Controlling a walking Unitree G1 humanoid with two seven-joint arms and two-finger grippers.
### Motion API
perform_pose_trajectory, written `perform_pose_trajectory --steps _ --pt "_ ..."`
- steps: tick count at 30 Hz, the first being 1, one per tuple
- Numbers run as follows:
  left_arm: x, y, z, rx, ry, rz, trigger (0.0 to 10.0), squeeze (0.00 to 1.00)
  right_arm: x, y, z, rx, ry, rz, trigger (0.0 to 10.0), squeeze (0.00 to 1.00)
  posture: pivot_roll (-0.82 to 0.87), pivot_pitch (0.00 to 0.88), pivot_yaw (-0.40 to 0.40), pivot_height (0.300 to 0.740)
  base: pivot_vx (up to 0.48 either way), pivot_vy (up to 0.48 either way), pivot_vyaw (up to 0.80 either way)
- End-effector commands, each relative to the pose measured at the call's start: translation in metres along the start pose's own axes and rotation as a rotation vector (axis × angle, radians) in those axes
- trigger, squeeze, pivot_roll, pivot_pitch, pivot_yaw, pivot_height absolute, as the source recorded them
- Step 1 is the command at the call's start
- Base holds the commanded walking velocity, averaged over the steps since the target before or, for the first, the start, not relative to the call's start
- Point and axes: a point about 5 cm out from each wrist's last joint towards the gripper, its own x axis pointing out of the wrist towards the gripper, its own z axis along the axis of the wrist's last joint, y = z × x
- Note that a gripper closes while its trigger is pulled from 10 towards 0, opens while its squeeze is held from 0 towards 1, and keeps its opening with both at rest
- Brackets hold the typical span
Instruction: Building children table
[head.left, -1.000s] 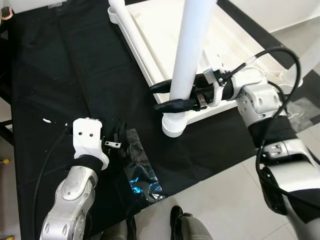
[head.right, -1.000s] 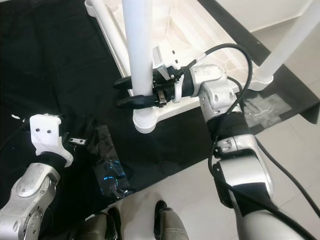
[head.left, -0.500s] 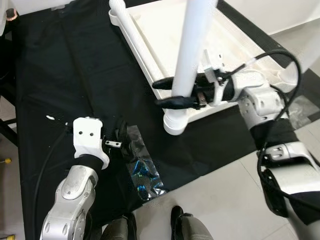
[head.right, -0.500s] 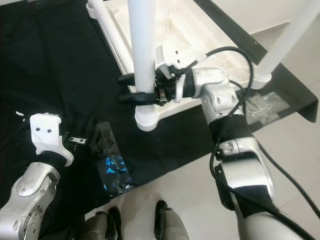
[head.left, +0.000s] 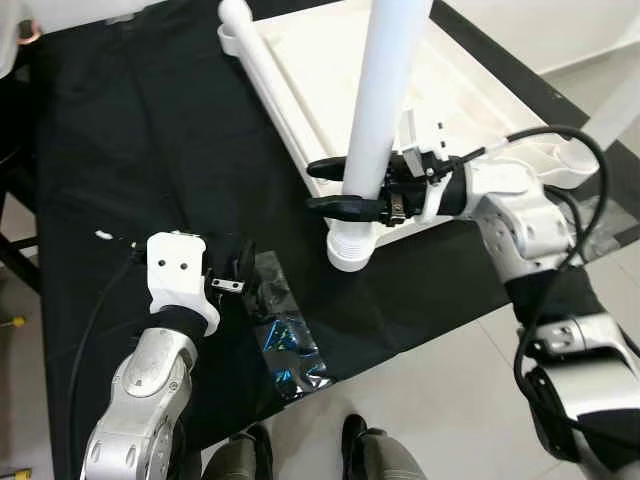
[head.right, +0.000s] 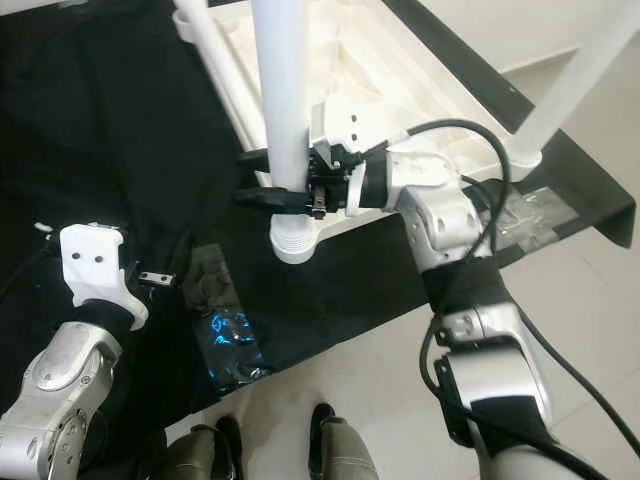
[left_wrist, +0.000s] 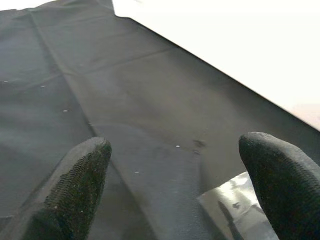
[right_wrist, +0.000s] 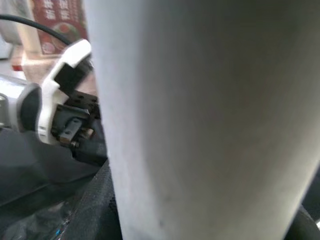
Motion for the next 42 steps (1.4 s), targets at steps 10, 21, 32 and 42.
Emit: perform_pose_trajectory --steps 10,21,32,42 --pt "0.005 0.019 0.005 0.043 -0.016 0.043 10.0 0.0 0.006 0.049 -0.077 0.404 0.199 -0.783 10.0 0.0 0.02 0.344 -0.024 0.74 0.0 0.0 0.0" --pt "0.019 0.033 0.021 0.055 -0.073 0.04 10.0 0.0 0.03 0.082 -0.076 0.453 0.208 -0.967 10.0 0.0 0.03 0.302 -0.013 0.74 0.0 0.0 0.0" --pt "0.04 0.013 0.099 -0.207 -0.261 -0.49 10.0 0.0 0.038 0.087 -0.07 0.461 0.22 -1.072 10.0 0.0 0.02 0.242 -0.012 0.74 0.0 0.0 0.0" --pt "0.044 -0.018 0.136 -0.186 -0.231 -1.042 10.0 0.0 0.05 0.075 -0.069 0.415 0.19 -1.061 10.0 0.0 0.03 0.185 0.005 0.74 0.0 0.0 0.0"
